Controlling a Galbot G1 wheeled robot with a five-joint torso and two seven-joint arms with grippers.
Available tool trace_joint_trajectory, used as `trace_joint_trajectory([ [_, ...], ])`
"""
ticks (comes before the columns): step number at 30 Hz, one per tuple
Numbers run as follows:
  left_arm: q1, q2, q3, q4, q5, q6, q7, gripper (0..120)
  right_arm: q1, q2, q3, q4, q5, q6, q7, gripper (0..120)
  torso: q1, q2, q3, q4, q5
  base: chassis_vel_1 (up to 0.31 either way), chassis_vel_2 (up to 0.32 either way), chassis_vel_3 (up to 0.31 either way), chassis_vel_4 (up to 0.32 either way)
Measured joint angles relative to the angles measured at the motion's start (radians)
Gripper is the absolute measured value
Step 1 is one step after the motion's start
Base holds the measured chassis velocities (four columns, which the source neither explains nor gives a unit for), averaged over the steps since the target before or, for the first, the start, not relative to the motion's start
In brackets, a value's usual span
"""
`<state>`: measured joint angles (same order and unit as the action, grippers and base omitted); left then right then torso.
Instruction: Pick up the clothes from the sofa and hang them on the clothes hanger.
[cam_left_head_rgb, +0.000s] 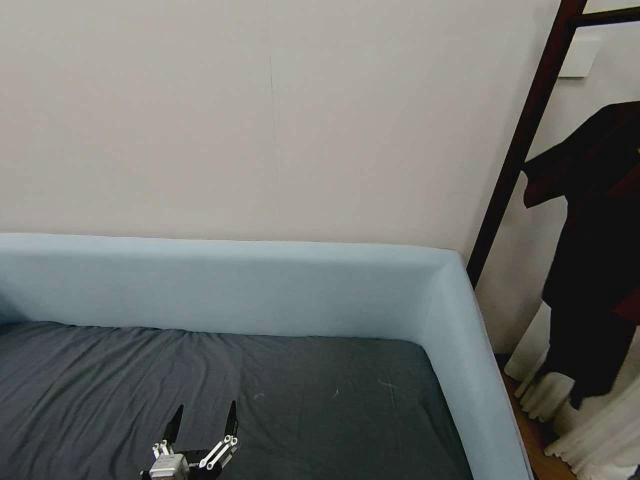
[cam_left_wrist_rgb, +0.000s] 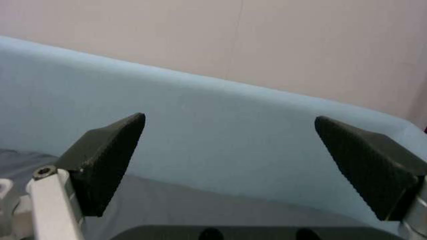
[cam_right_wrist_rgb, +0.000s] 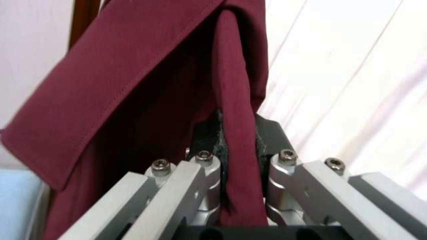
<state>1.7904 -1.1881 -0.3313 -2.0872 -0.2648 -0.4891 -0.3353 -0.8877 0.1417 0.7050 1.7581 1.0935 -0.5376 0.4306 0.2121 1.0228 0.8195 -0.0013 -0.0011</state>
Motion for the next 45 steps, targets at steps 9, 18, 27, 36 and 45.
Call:
trace_joint_trajectory([
  [9,-0.001,-0.024,0.004,-0.007,0.018,0.016,0.002,100,0.072,0.165,-0.118,-0.133,-0.191,0.096,-0.094,7,0.000,0.000,0.000,-0.0004,0.0007,0.000,0.000,0.000,0.000],
  [18,0.002,-0.039,-0.004,-0.034,0.029,0.039,0.003,100,0.458,0.316,-0.453,-0.301,-0.341,0.155,-0.130,7,0.000,0.000,0.000,0.0006,0.0013,0.000,0.000,0.000,0.000],
  [27,0.008,-0.048,-0.004,-0.033,0.032,0.034,0.002,100,0.708,0.352,-0.655,-0.287,-0.421,0.118,-0.102,7,0.000,0.000,0.000,0.0002,0.0000,0.000,0.000,0.000,0.000],
  [36,0.002,-0.037,-0.007,-0.033,0.028,0.024,0.001,100,0.866,0.318,-0.787,-0.276,-0.379,0.049,-0.059,7,0.000,0.000,0.000,-0.0002,0.0005,0.000,0.000,0.000,0.000],
  [45,-0.004,-0.038,-0.003,-0.016,0.028,0.017,0.001,100,1.083,0.332,-0.932,-0.297,-0.198,-0.033,0.005,7,0.000,0.000,0.000,-0.0002,0.0004,0.000,0.000,0.000,0.000],
])
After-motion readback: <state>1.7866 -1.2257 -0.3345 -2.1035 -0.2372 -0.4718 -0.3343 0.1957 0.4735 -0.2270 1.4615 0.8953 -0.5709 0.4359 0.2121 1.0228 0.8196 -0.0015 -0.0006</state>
